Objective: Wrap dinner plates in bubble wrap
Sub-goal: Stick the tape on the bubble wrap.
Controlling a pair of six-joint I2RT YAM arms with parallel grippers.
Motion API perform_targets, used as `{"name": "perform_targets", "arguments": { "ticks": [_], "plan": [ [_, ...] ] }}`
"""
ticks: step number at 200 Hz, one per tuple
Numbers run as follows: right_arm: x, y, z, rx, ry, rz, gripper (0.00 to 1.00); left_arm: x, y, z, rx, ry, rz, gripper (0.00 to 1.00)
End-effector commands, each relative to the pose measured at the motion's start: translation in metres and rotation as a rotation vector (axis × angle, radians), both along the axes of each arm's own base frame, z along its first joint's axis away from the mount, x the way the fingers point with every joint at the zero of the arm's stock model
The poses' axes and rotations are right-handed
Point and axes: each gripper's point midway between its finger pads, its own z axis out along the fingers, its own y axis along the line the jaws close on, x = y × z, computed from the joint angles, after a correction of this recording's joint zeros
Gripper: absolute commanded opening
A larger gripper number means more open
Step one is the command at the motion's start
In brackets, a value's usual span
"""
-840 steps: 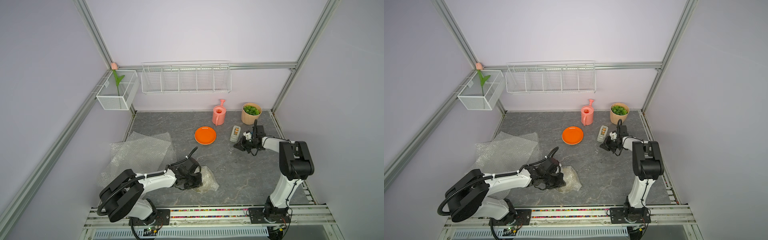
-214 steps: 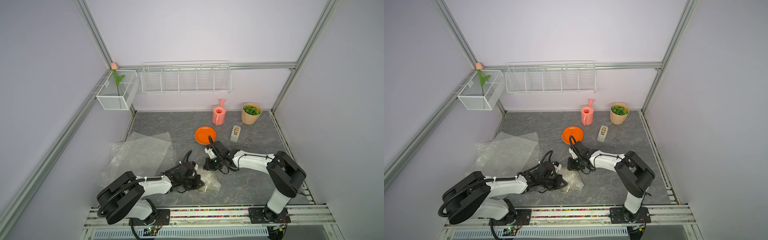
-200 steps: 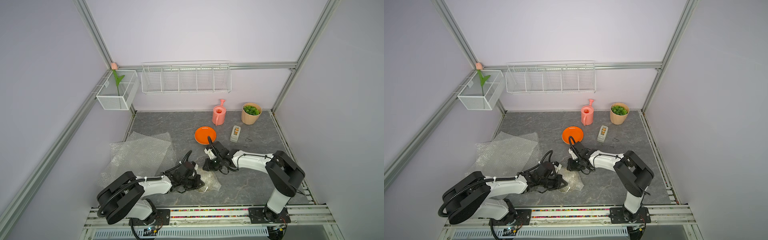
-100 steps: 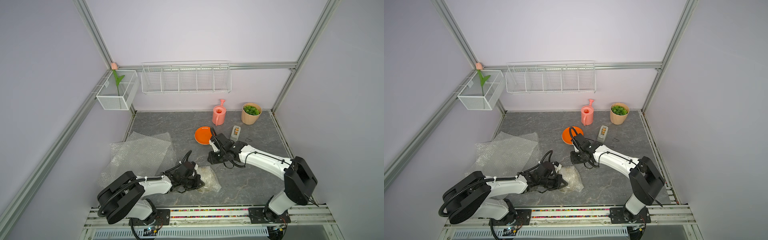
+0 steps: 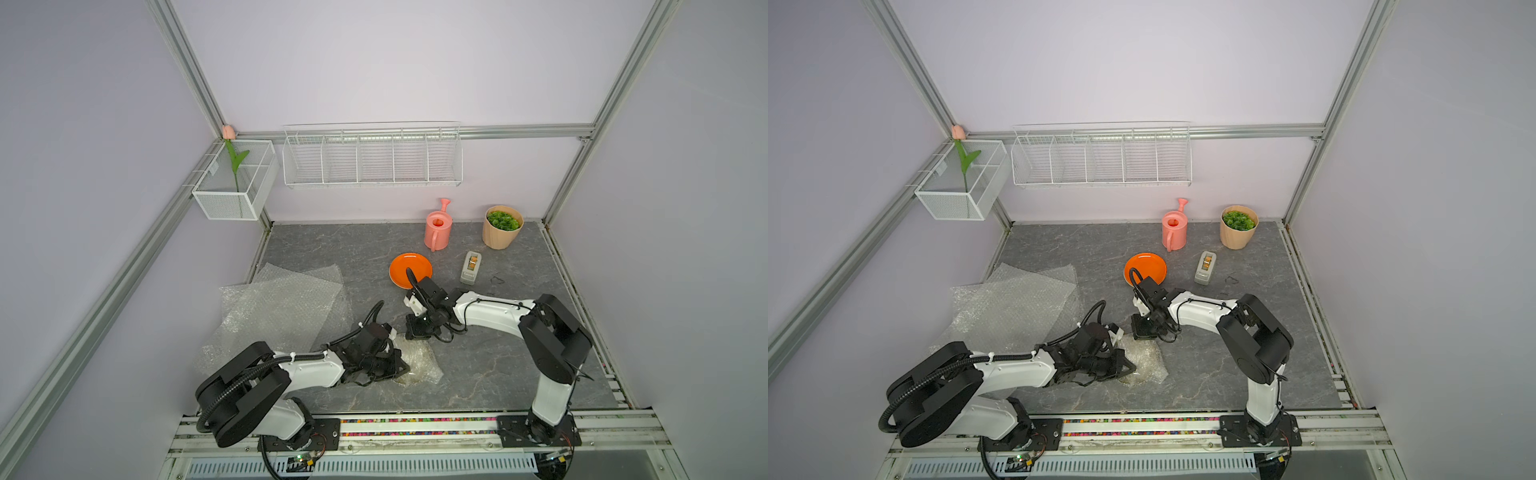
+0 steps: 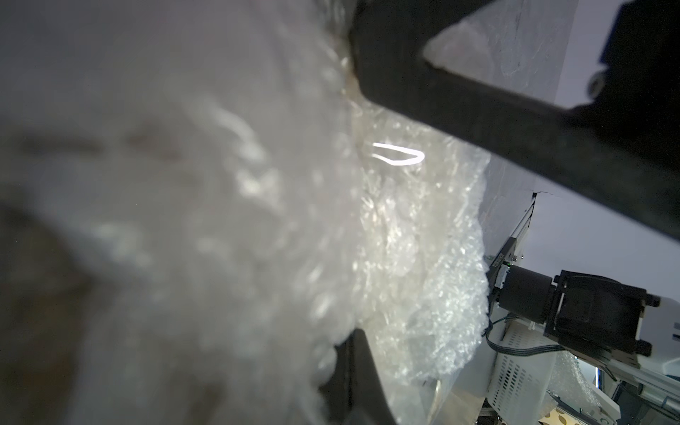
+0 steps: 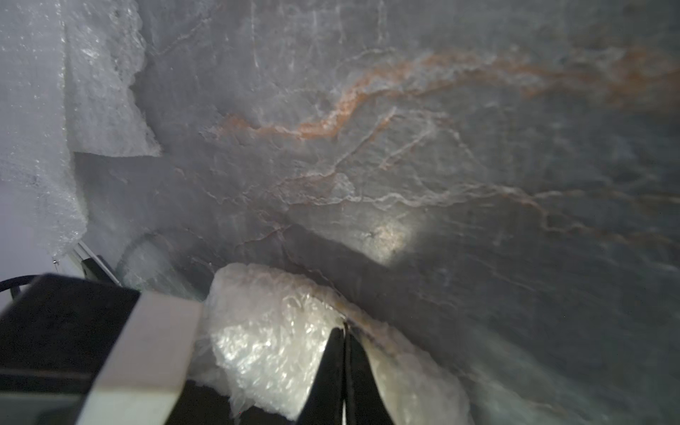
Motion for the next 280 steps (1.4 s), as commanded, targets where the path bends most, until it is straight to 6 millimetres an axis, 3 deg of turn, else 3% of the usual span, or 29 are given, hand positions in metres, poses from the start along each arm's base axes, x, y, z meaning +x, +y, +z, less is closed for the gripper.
{"name": "perform_targets", "arguments": {
  "ticks": [1, 26, 59, 100, 114, 151, 168, 185, 205, 225, 244, 280],
  "plan": [
    [0.017, -0.032, -0.007, -0.18, -0.079, -0.039, 0.07, -0.025, 0.033, -0.038, 0.164, 0.116, 0.007, 0.0],
    [0.021, -0.036, 0.012, -0.197, -0.127, -0.03, 0.07, -0.025, 0.033, -0.038, 0.162, 0.115, 0.007, 0.0],
    [0.01, -0.012, 0.03, -0.081, -0.122, 0.02, 0.07, -0.026, 0.033, -0.04, 0.164, 0.12, 0.003, 0.0],
    [0.014, -0.014, -0.007, -0.14, -0.081, 0.025, 0.07, -0.026, 0.033, -0.04, 0.163, 0.119, 0.004, 0.0],
    [0.014, -0.017, -0.011, -0.159, -0.075, 0.029, 0.07, -0.026, 0.033, -0.041, 0.164, 0.122, 0.006, 0.0],
    [0.021, -0.026, 0.023, -0.193, -0.155, 0.026, 0.07, -0.026, 0.034, -0.041, 0.165, 0.124, 0.006, 0.0],
    [0.011, -0.016, 0.04, -0.133, -0.153, 0.045, 0.07, -0.026, 0.033, -0.041, 0.163, 0.121, 0.003, 0.0],
    [-0.008, -0.001, 0.044, -0.029, -0.076, 0.071, 0.07, -0.026, 0.034, -0.041, 0.167, 0.121, 0.005, 0.0],
    [-0.026, 0.001, 0.028, -0.008, -0.01, 0.078, 0.07, -0.026, 0.035, -0.041, 0.171, 0.12, 0.007, 0.0],
    [-0.032, -0.009, -0.008, -0.072, 0.037, 0.069, 0.07, -0.026, 0.036, -0.04, 0.174, 0.119, 0.01, 0.0],
    [-0.035, -0.019, -0.025, -0.14, 0.054, 0.065, 0.07, -0.027, 0.036, -0.04, 0.175, 0.123, 0.007, 0.0],
    [-0.039, -0.013, 0.016, -0.098, -0.012, 0.088, 0.07, -0.026, 0.035, -0.039, 0.177, 0.121, 0.006, 0.0]
  ]
}}
